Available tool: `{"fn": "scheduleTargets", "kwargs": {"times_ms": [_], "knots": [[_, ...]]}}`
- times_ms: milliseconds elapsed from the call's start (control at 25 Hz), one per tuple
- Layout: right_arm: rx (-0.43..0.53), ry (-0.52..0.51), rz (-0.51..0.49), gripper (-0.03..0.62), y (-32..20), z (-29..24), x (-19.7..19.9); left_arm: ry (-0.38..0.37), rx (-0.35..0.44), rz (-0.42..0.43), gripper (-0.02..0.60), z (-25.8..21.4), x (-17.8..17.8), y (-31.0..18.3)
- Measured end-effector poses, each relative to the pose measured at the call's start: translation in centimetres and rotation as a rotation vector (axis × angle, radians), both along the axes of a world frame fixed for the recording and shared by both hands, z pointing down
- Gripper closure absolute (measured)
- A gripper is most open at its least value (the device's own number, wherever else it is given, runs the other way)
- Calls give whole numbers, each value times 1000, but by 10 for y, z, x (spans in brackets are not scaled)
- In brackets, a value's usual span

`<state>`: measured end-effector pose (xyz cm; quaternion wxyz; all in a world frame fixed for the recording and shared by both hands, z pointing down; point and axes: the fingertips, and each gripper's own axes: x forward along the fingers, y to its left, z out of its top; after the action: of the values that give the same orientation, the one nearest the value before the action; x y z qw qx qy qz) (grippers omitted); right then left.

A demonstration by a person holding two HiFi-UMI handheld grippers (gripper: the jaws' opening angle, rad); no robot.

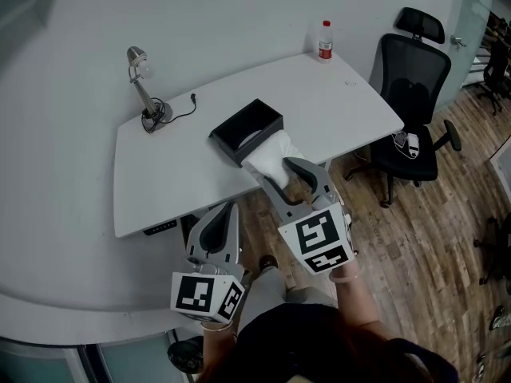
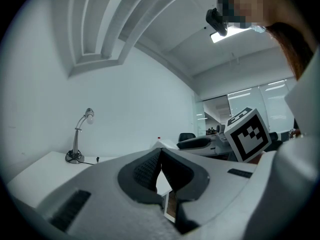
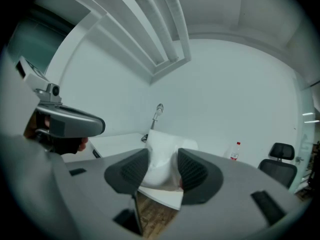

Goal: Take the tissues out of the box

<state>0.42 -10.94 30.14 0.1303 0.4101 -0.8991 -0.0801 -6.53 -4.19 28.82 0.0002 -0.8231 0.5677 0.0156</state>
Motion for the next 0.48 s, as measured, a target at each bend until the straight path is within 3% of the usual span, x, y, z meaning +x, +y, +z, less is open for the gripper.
{"fn": "scheduleTargets", "kwargs": {"times_ms": [480], "knots": [[26,-30,-6,399,33,-6,19,-19,7,5,557,-1,18,27]]}}
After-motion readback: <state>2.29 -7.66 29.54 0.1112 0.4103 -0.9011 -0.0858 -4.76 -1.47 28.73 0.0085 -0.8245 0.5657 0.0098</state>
